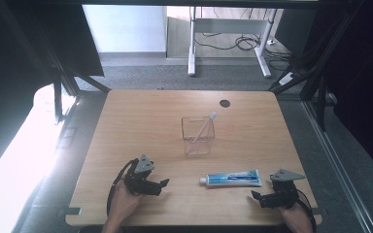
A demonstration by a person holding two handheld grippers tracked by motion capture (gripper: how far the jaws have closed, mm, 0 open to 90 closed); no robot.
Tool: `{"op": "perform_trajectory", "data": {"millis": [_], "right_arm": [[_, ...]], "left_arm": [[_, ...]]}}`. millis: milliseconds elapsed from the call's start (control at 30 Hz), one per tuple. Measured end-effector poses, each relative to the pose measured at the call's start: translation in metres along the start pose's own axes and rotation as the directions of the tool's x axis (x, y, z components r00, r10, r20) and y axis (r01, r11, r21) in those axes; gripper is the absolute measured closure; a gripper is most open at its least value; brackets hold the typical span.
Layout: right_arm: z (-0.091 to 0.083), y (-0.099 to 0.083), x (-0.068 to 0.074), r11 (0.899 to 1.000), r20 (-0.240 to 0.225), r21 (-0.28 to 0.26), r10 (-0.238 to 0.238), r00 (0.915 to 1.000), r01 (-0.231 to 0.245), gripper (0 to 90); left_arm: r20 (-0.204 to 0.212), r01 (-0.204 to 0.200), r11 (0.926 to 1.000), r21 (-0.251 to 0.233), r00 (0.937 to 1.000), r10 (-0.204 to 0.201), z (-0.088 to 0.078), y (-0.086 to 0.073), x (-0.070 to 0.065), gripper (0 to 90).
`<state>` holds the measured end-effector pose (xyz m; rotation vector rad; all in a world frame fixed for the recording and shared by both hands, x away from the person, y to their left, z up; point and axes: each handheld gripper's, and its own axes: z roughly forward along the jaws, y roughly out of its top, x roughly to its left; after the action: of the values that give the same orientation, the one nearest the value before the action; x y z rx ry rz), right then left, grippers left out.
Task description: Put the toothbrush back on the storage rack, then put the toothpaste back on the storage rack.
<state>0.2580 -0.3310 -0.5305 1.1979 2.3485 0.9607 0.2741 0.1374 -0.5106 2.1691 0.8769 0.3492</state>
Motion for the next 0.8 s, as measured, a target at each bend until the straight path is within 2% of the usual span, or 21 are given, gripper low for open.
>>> {"op": "perform_trajectory", "data": {"millis": [167, 300, 533, 733, 800], "right_arm": [[0.0, -0.001, -0.001, 1.0, -0.002, 0.004, 0.001, 1.0, -0.001, 1.5], [-0.001, 0.001, -0.001, 1.0, -0.001, 0.008, 0.004, 1.0, -0.004, 2.9], [-0.007, 0.004, -0.002, 1.0, -0.007, 0.017, 0.025, 0.9996, -0.025, 8.9], [-0.014, 0.01, -0.003, 0.998, -0.036, 0.004, 0.068, 0.997, -0.068, 14.0], [-0.016, 0.012, -0.002, 0.997, -0.046, 0.007, 0.08, 0.9957, -0.08, 14.2]], "left_arm": [[-0.021, -0.021, 0.9992, 0.034, 0.9995, 0.021, 0.004, -0.006, -0.003, 13.0], [-0.02, -0.015, 0.9998, 0.011, 0.9997, 0.015, 0.002, -0.008, -0.002, 13.0], [-0.024, -0.011, 0.9999, 0.0, 0.9997, 0.011, 0.002, -0.013, 0.002, 13.1], [0.018, 0.01, 0.9989, -0.045, 0.9998, -0.009, -0.001, -0.014, 0.006, 13.0], [0.018, 0.011, 0.9988, -0.048, 0.9998, -0.01, -0.001, -0.015, 0.006, 13.0]]}}
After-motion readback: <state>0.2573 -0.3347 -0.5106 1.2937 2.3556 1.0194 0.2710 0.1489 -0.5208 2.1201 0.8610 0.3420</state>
